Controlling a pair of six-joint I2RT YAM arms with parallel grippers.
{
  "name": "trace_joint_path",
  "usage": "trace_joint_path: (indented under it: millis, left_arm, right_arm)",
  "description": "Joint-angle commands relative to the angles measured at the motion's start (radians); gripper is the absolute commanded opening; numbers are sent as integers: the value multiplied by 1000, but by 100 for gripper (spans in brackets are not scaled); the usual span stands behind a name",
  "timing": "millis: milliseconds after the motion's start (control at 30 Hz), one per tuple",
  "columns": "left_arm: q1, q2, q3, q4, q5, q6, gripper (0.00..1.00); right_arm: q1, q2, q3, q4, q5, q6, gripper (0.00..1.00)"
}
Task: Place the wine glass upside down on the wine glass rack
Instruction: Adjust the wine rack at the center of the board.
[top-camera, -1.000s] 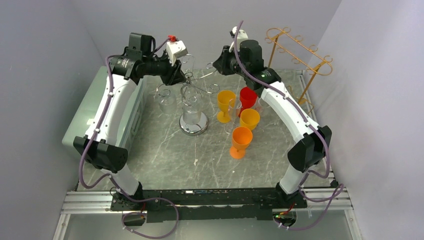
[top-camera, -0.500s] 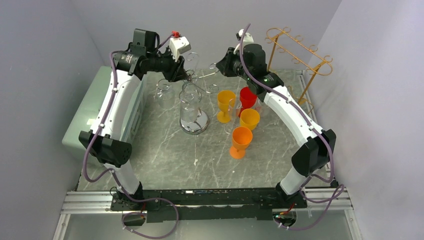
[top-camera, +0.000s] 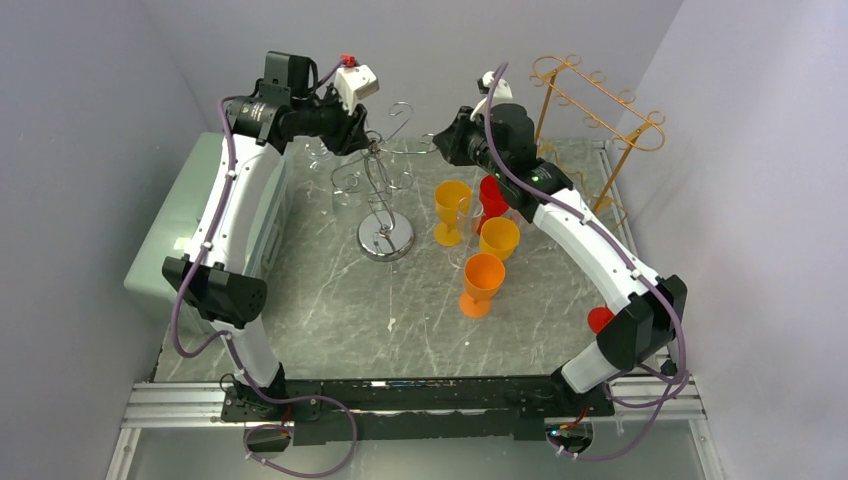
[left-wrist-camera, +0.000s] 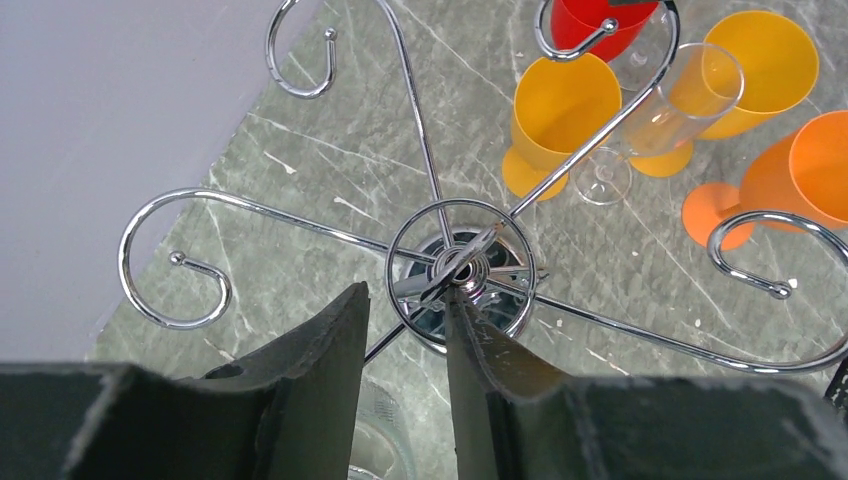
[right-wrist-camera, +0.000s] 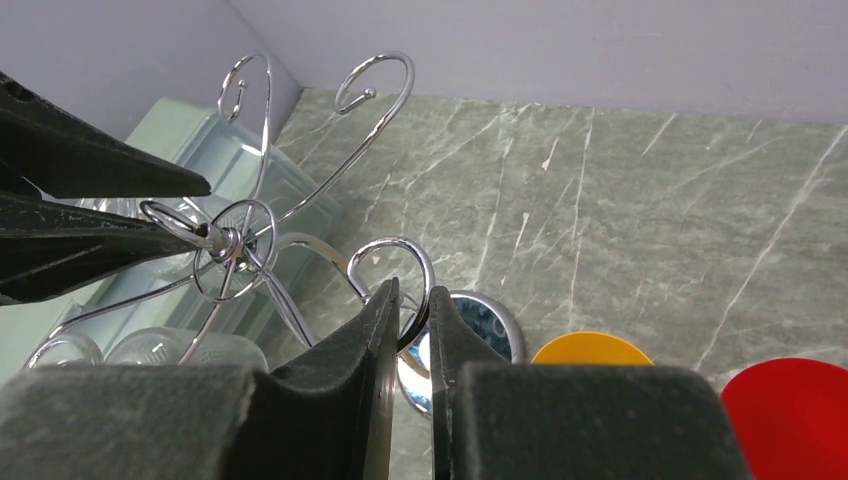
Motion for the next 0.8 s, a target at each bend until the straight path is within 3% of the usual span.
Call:
trace_joint_path:
  millis: [0,533,633,767]
  left_arm:
    - [-2,29,36,172,-54,16,41]
    - [-2,54,74,158,-42,12,59]
    - [-2,35,53,155,-40,13,66]
    - [-2,4,38,140,-45,7,87]
  right_arm:
    - [64,-48,-38,2,-89,14,0]
    - [111,-108,-120,15,-15,28,1]
    - [100,-114,-108,-8,20,11,16]
    - [69,-135,-94,-36,60,-9,41]
